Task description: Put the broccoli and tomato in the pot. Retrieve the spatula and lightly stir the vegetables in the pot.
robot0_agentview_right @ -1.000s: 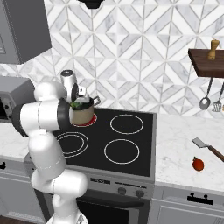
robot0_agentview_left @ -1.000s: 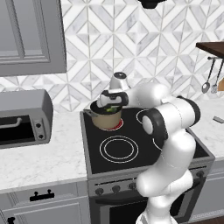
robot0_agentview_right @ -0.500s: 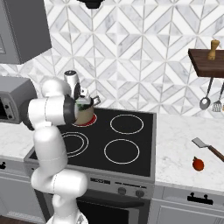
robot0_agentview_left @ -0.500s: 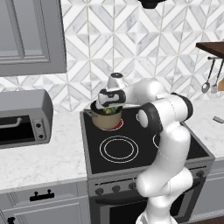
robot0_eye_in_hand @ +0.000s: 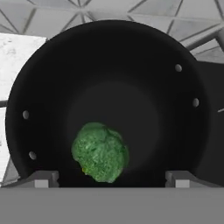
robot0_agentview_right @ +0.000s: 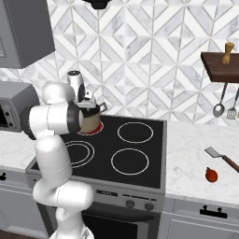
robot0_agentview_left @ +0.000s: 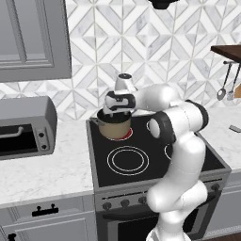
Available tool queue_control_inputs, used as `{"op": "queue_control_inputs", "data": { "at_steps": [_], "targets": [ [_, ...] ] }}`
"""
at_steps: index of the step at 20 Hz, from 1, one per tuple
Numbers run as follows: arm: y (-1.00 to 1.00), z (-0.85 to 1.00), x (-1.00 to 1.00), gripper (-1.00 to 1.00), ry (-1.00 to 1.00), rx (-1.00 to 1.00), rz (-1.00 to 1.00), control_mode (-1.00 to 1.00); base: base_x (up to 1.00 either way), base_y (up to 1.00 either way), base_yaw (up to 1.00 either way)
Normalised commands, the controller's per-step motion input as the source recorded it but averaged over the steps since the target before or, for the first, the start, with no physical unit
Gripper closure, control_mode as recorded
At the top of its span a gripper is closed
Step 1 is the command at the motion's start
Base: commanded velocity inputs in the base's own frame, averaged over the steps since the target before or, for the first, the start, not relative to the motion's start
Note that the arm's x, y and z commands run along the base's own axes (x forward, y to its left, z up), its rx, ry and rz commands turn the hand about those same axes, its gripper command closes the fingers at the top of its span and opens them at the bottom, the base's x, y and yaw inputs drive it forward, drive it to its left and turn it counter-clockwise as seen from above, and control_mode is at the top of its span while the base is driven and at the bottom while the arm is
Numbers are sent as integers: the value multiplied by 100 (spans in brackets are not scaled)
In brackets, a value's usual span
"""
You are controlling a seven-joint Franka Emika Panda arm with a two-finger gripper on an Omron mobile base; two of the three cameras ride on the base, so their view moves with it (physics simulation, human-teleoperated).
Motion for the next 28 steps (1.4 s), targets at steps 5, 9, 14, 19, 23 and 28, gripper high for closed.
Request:
{"op": "queue_control_inputs", "data": {
  "at_steps": [5, 9, 14, 19, 23, 28],
  "targets": [
    [-25, 84, -60, -100, -6, 2, 0, -100, 0, 0, 0],
    [-85, 87, -100, -100, -11, 9, -4, -100, 0, 0, 0],
    [-100, 21, -100, -100, -3, 7, -15, -100, 0, 0, 0],
    [-100, -4, -100, -100, 0, 4, -20, -100, 0, 0, 0],
    [-100, -7, -92, -100, 0, 0, -23, -100, 0, 0, 0],
    [-100, -3, -83, -100, 0, 0, -20, -100, 0, 0, 0]
  ]
}}
